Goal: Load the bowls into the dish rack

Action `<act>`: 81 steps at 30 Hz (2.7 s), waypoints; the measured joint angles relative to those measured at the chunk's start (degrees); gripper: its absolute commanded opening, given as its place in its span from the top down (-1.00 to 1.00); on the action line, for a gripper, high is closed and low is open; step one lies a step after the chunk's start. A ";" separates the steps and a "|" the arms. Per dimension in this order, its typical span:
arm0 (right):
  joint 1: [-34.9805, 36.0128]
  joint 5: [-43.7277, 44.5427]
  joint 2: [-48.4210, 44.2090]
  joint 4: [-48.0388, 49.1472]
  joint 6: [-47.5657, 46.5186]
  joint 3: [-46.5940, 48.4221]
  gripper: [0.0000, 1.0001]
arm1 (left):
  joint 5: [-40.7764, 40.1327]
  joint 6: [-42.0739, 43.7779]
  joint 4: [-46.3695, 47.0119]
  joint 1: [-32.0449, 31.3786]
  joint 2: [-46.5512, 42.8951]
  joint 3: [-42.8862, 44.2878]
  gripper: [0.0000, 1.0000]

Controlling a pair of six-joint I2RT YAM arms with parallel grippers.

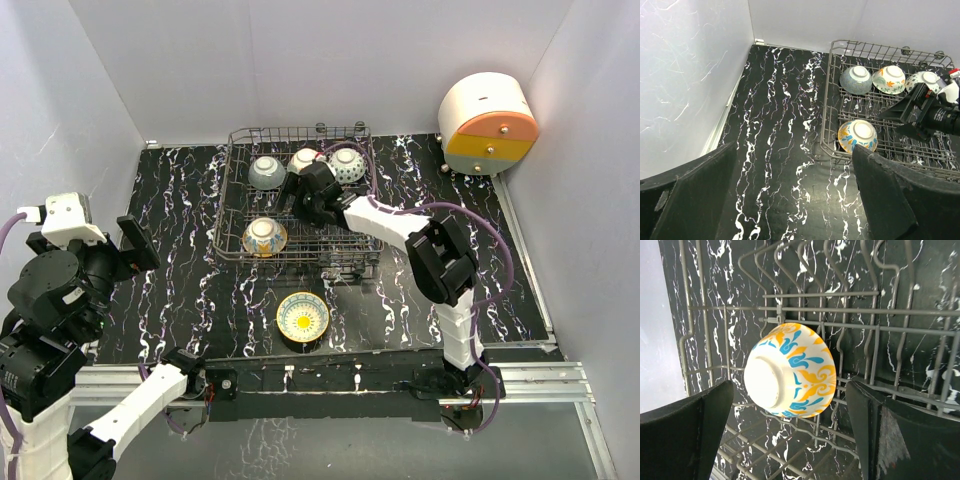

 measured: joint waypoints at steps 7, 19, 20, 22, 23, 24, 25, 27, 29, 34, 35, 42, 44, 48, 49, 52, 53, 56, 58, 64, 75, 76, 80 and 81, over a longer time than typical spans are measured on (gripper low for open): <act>1.16 5.20 -2.58 -11.47 -8.28 7.15 -0.97 | 0.04 0.31 0.22 0.00 0.00 0.00 -0.93; 26.82 20.17 -13.75 -35.71 -16.04 11.54 -0.98 | 0.87 0.92 1.92 0.00 0.79 0.22 -0.93; 29.92 21.59 -14.21 -37.66 -15.52 11.17 -0.97 | 0.98 0.87 1.95 0.00 0.87 0.22 -0.93; 35.10 23.21 -14.62 -40.96 -14.03 10.01 -0.93 | 1.29 0.74 2.16 0.00 0.90 0.20 -0.93; 37.03 23.52 -14.64 -42.29 -13.18 9.16 -0.91 | 1.49 0.61 2.38 0.00 0.90 0.17 -0.93; 38.45 23.67 -14.62 -43.43 -12.48 8.07 -0.87 | 1.73 0.42 2.54 0.00 0.90 0.15 -0.93; 39.15 23.78 -14.49 -44.39 -11.89 7.19 -0.84 | 1.95 0.33 2.69 0.00 0.90 0.13 -0.93; 39.60 24.06 -13.64 -46.21 -10.73 5.70 -0.79 | 2.32 -0.02 2.75 0.00 0.90 0.13 -0.93; 39.19 24.57 -12.13 -47.28 -10.23 5.20 -0.75 | 2.36 -0.26 2.73 0.00 0.90 0.15 -0.93; 38.16 25.68 -7.80 -47.47 -11.26 5.14 -0.47 | 2.36 -1.20 2.23 0.00 0.90 0.46 -0.93; 38.07 25.66 -6.95 -47.19 -11.85 5.07 -0.41 | 2.32 -1.42 2.05 0.00 0.90 0.59 -0.93; 38.14 25.03 -4.68 -44.02 -14.53 2.21 -0.17 | 1.95 -2.80 0.70 0.00 0.61 0.98 -0.93; 38.14 24.63 -4.68 -43.43 -14.99 2.03 -0.08 | 1.90 -2.84 0.46 0.00 0.61 1.05 -0.93; 38.14 23.67 -4.68 -40.46 -15.45 0.85 0.07 | 1.90 -2.84 0.15 0.00 0.59 1.05 -0.93; 38.14 23.37 -4.68 -39.76 -15.47 0.04 0.11 | 1.90 -2.84 0.15 0.00 0.57 1.05 -0.93; 38.14 22.71 -4.44 -39.12 -15.45 -1.84 0.33 | 1.90 -2.82 0.13 0.00 0.55 1.05 -0.93; 38.14 22.67 -4.13 -39.04 -15.39 -2.10 0.43 | 1.92 -2.80 0.13 0.00 0.55 1.05 -0.93; 38.14 22.60 -3.37 -38.53 -14.95 -2.43 0.74 | 1.92 -2.69 0.15 0.00 0.55 1.05 -0.93; 38.14 23.17 -3.30 -38.36 -15.19 -2.40 0.84 | 1.92 -2.45 0.15 0.00 0.55 1.05 -0.93; 37.97 24.83 -3.96 -40.61 -15.89 -0.46 0.85 | 1.92 -1.68 0.15 0.00 0.55 1.05 -0.93; 31.76 6.38 -17.49 -31.45 -13.94 3.63 0.84 | 1.90 0.28 0.76 0.00 0.15 1.05 -0.93; 29.33 4.20 -19.96 -29.18 -13.18 3.26 0.85 | 1.90 0.35 0.85 0.00 0.13 1.05 -0.93; 16.33 -4.09 -29.03 -16.96 -8.83 -1.36 0.84 | 1.90 0.66 0.94 0.00 0.07 1.05 -0.93; 12.70 -5.97 -30.51 -13.88 -7.50 -2.91 0.84 | 1.90 0.74 0.96 0.00 0.07 1.05 -0.93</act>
